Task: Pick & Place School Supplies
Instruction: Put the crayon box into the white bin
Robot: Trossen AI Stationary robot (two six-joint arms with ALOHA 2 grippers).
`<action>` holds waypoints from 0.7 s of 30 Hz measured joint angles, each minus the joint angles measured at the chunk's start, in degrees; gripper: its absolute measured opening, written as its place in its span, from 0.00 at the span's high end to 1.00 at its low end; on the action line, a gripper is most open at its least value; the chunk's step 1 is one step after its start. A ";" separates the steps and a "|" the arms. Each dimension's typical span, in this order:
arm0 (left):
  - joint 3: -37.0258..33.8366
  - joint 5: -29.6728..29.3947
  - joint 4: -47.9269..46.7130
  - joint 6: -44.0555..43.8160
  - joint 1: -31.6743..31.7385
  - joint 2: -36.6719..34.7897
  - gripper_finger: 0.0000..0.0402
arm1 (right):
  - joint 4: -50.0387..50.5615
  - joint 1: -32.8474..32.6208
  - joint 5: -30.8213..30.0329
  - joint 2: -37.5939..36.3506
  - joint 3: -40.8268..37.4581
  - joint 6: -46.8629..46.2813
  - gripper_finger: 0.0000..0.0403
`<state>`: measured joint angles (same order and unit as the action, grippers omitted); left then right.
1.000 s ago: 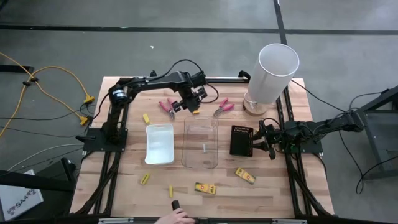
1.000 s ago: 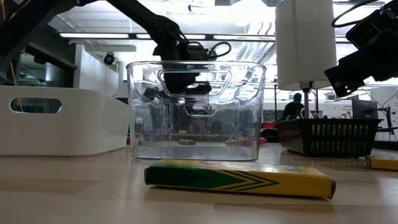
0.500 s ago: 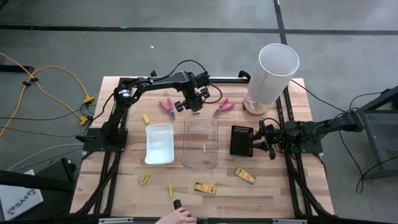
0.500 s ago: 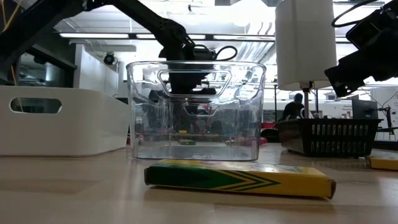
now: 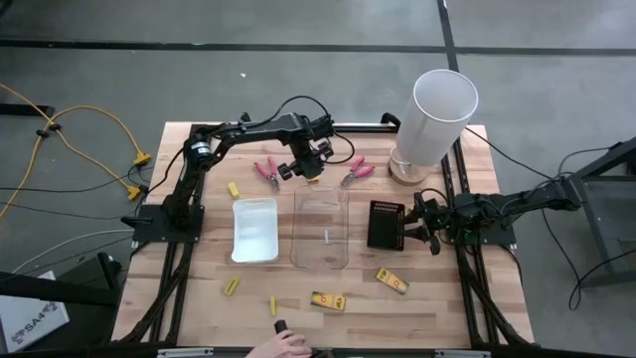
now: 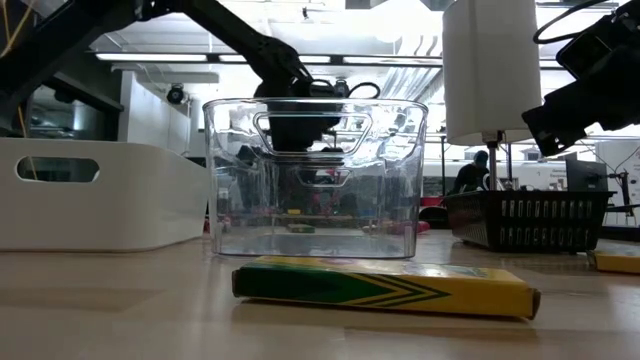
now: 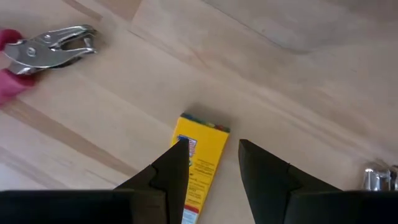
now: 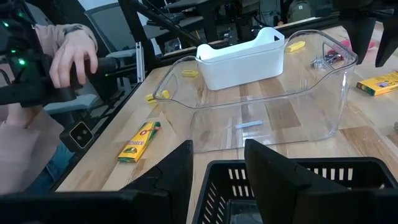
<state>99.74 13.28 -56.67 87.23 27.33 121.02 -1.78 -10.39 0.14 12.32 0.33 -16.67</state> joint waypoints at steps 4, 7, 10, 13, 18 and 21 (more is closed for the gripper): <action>0.00 0.74 -0.77 -0.08 -0.02 0.62 0.66 | -0.02 0.01 0.02 0.02 0.00 0.02 0.66; 0.03 0.94 -1.01 -0.12 -0.02 0.69 0.64 | 0.00 0.00 0.02 0.02 0.00 0.00 0.66; 0.09 1.28 -1.08 -0.16 -0.02 0.69 0.58 | 0.00 0.02 0.02 0.00 -0.01 0.01 0.66; 0.13 1.61 -0.96 0.12 -0.07 0.69 0.55 | 0.00 0.01 0.02 0.00 0.00 0.01 0.66; 0.20 2.30 0.13 2.82 -0.09 0.69 0.53 | 0.01 0.02 0.02 0.01 0.00 0.01 0.66; 0.20 5.26 0.08 3.16 0.34 0.69 0.53 | 0.02 0.00 0.02 0.00 0.00 0.01 0.66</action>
<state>99.94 18.54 -56.59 90.39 27.67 121.71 -1.76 -10.39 0.16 12.32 0.34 -16.65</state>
